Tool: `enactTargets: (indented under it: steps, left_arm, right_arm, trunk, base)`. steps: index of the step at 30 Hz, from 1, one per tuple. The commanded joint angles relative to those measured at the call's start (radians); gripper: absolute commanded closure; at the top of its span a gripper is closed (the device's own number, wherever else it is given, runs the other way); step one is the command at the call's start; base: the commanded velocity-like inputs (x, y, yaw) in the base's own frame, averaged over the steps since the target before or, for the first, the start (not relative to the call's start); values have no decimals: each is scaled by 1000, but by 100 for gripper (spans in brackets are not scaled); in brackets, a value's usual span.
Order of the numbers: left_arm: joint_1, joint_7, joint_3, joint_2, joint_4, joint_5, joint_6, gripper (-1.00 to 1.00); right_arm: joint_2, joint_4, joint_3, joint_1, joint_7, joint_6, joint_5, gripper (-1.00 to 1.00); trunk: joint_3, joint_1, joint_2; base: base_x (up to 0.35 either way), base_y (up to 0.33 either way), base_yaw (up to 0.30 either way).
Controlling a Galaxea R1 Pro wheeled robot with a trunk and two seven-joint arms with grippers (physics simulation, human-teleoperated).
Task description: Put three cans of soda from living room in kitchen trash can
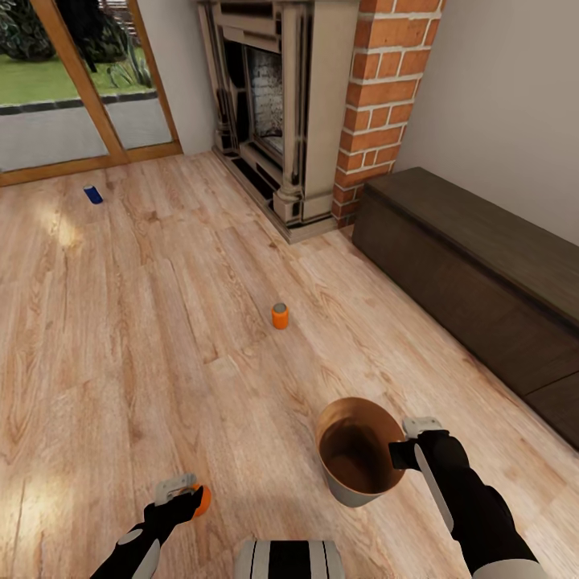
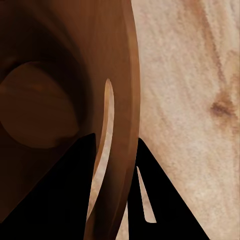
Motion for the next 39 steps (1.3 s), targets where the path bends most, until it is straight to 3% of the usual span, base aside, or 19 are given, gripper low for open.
enactTargets:
  steps: [1,12,39]
  left_arm:
    - [0,0,0,0,1,0,0,-100]
    - [-1,0,0,0,1,0,0,-100]
    - [0,0,0,0,1,0,-2,-100]
  right_arm:
    - [0,4,-1,0,3,-1,-13,100]
    - [0,4,-1,0,3,0,-14,100]
    - [0,4,0,0,3,0,-14,100]
  trunk:
    - [-2,1,0]
    - [-16,1,0]
    - [-17,1,0]
  base:
    - [0,0,0]
    - [0,0,0]
    - [0,-29,0]
